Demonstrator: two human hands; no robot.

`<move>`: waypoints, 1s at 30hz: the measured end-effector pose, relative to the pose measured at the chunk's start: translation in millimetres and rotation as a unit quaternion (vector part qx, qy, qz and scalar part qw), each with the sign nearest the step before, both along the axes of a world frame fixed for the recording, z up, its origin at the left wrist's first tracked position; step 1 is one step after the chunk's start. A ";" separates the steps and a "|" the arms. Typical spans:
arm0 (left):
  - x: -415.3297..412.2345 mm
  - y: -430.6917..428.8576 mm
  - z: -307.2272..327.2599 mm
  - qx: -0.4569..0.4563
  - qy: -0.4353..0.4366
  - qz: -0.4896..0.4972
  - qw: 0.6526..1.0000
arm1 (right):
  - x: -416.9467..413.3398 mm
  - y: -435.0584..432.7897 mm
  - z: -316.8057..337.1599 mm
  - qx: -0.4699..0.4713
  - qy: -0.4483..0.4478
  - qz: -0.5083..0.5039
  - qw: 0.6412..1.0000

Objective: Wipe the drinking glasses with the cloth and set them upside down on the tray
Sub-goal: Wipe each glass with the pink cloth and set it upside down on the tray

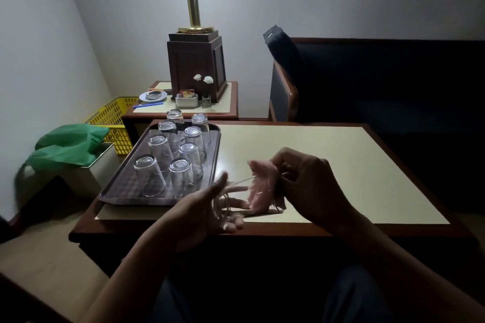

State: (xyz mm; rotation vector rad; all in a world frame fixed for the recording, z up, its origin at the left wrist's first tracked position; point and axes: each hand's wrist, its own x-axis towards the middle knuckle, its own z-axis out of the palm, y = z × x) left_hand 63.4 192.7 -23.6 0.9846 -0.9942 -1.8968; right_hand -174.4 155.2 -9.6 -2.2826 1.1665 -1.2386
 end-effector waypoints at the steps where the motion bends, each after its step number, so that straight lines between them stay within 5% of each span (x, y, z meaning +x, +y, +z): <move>1: -1.0 -0.4 0.6 -0.010 -0.010 0.009 1.000 | 1.3 1.6 -2.9 0.017 -0.021 0.000 1.000; 4: 0.1 2.2 9.3 -0.180 -0.074 0.075 0.978 | 0.4 3.0 -9.9 0.263 -0.174 0.047 0.948; 7: 3.2 3.1 14.7 -0.367 -0.208 0.103 0.901 | -3.6 1.8 -12.6 0.430 -0.246 0.095 0.863; 9: -1.6 5.9 13.0 -0.328 -0.181 0.114 0.920 | -5.4 1.9 -8.1 0.401 -0.259 0.101 0.873; 11: -10.1 6.0 11.1 -0.161 -0.090 0.118 0.976 | -7.2 1.2 -4.5 0.339 -0.261 0.072 0.901; 13: -14.2 2.9 11.0 -0.049 -0.060 0.099 0.992 | -7.2 0.5 -5.2 0.302 -0.251 0.048 0.918; 16: -12.1 -3.8 10.7 -0.064 -0.049 0.110 0.991 | -8.7 -1.8 -9.4 0.307 -0.247 0.044 0.918; 21: -4.7 1.5 3.2 -0.235 -0.068 0.066 0.967 | -12.6 -7.5 -17.7 0.439 -0.280 0.055 0.852; 27: -8.7 -5.8 0.4 -0.061 -0.040 0.092 0.993 | -10.3 -8.0 -22.5 0.381 -0.297 0.058 0.874; 30: -10.1 -5.7 1.0 -0.090 -0.059 0.127 0.986 | -2.7 -8.8 -31.9 0.408 -0.292 0.042 0.864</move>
